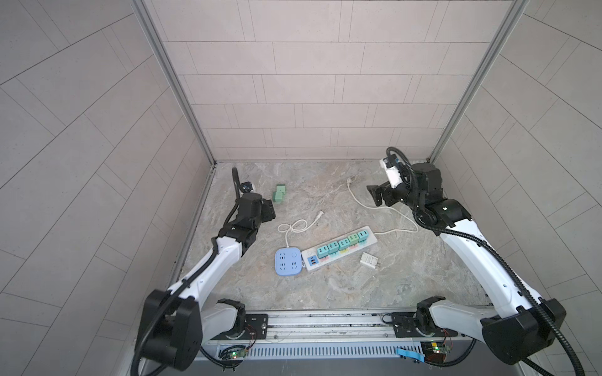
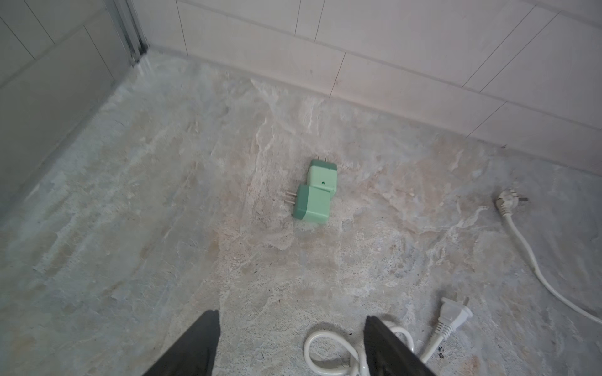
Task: Insert plugs into power strip
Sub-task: Pick up the plug from the top-left of the table.
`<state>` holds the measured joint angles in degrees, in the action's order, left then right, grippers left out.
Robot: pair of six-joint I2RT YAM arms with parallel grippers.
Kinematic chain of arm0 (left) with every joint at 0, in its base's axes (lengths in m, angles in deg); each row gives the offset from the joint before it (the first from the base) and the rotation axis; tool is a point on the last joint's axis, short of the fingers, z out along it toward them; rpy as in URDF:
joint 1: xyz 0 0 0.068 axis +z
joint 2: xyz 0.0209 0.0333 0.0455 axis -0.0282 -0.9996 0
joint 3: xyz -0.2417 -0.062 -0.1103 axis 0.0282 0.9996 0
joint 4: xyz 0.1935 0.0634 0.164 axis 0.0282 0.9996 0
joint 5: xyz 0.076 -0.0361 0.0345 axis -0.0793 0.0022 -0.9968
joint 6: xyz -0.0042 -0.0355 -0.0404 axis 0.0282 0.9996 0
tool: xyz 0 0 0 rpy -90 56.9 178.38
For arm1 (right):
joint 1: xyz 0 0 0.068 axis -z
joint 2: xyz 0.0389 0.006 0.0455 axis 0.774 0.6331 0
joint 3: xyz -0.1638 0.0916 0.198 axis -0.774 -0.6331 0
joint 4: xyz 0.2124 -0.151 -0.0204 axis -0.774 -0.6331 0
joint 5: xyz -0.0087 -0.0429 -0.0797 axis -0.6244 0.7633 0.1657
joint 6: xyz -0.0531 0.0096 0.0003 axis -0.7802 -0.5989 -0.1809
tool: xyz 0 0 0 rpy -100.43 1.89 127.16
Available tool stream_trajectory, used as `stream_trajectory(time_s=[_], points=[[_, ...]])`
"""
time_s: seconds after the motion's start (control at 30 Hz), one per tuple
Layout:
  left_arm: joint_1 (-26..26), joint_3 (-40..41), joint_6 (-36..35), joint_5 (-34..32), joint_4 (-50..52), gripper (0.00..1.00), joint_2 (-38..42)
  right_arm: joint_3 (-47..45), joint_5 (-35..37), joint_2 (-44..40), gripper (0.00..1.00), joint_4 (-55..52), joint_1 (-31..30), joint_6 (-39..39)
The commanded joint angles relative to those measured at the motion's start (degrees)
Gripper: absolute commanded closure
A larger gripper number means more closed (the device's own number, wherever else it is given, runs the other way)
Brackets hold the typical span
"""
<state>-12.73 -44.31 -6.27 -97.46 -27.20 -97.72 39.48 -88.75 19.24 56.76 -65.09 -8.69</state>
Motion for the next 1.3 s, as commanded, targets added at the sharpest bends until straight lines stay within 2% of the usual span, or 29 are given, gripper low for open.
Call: stream_trajectory(time_s=[0.0, 0.07, 0.23, 0.43, 0.57, 0.9, 1.13, 1.27], points=[[0.9, -8.1, 1.1, 3.4, 2.2, 0.26, -8.8, 1.3, 7.0, 0.3, 0.00, -8.8, 0.4, 24.9], [1.4, -13.2, 1.0, 4.1, 2.7, 0.27, -15.1, -0.2, 2.6, -1.4, 0.00, -7.9, 0.6, 24.9], [2.2, -28.3, -1.0, 1.8, 8.3, 0.26, -29.9, -8.8, 1.7, -9.3, 0.00, -0.2, 0.5, 27.4], [2.9, -49.4, -3.3, 7.7, 20.3, 0.28, -46.1, -12.6, 0.6, -13.9, 0.02, 0.8, 0.3, 27.2], [2.9, -57.5, -4.1, 9.1, 24.9, 0.30, -53.5, -12.4, 0.4, -13.7, 0.02, -1.4, -0.1, 27.0], [2.9, -61.8, -5.3, 8.8, 26.9, 0.32, -60.3, -13.7, -0.9, -13.9, 0.04, -2.0, -0.9, 27.1], [2.9, -63.3, -5.4, 9.2, 26.8, 0.38, -62.0, -13.6, -1.2, -13.9, 0.06, -2.3, -2.9, 27.2], [2.9, -65.1, -4.7, 6.0, 26.6, 0.38, -62.8, -13.4, -1.0, -14.0, 0.06, -2.8, -4.1, 27.0]])
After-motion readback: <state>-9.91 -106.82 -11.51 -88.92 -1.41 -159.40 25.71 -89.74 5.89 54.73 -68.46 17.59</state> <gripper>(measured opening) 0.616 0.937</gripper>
